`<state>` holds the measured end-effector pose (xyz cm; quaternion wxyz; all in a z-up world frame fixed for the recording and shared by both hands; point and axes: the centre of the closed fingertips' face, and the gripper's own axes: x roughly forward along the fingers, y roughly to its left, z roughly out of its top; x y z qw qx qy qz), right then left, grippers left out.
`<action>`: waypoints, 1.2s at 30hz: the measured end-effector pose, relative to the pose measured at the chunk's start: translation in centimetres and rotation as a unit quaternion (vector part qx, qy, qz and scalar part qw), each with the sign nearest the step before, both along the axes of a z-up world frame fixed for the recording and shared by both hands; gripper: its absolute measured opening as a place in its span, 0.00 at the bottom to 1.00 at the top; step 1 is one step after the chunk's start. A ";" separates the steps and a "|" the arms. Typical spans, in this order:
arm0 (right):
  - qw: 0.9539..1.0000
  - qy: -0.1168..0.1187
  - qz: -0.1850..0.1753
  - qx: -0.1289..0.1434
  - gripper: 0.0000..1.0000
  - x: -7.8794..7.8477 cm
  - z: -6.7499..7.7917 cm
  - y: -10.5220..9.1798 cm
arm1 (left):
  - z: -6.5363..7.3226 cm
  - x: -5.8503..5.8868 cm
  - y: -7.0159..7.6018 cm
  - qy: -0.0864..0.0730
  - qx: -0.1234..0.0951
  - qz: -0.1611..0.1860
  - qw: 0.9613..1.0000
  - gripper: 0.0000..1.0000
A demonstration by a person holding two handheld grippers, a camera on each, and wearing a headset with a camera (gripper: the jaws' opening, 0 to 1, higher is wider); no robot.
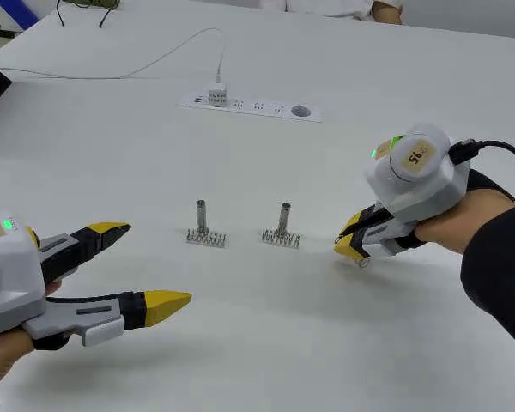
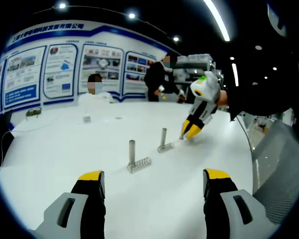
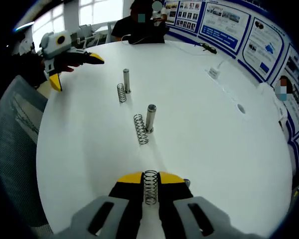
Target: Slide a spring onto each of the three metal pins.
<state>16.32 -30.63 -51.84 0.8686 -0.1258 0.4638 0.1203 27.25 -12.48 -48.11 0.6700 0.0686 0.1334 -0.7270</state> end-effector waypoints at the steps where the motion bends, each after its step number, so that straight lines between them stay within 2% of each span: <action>1: 1.000 -0.002 -0.003 0.000 0.12 -0.1 0.1 0.0 | 0.0 0.0 0.0 0.000 0.000 0.000 1.000 0.82; 13: 0.997 -0.045 -0.056 0.040 0.12 -0.6 1.6 0.3 | 0.2 0.1 0.0 -0.001 -0.002 0.000 1.000 0.82; 21: 0.994 -0.066 -0.069 0.054 0.12 -0.7 2.3 0.4 | 0.3 0.0 0.0 -0.003 -0.002 -0.001 1.000 0.82; 28: 0.989 -0.105 -0.080 0.069 0.12 -0.4 4.6 0.6 | 0.5 0.0 0.0 -0.003 -0.003 0.001 1.000 0.82; 36: 0.985 -0.134 -0.089 0.068 0.12 -0.2 6.5 0.3 | 0.5 -0.1 -0.1 -0.003 -0.002 -0.001 1.000 0.82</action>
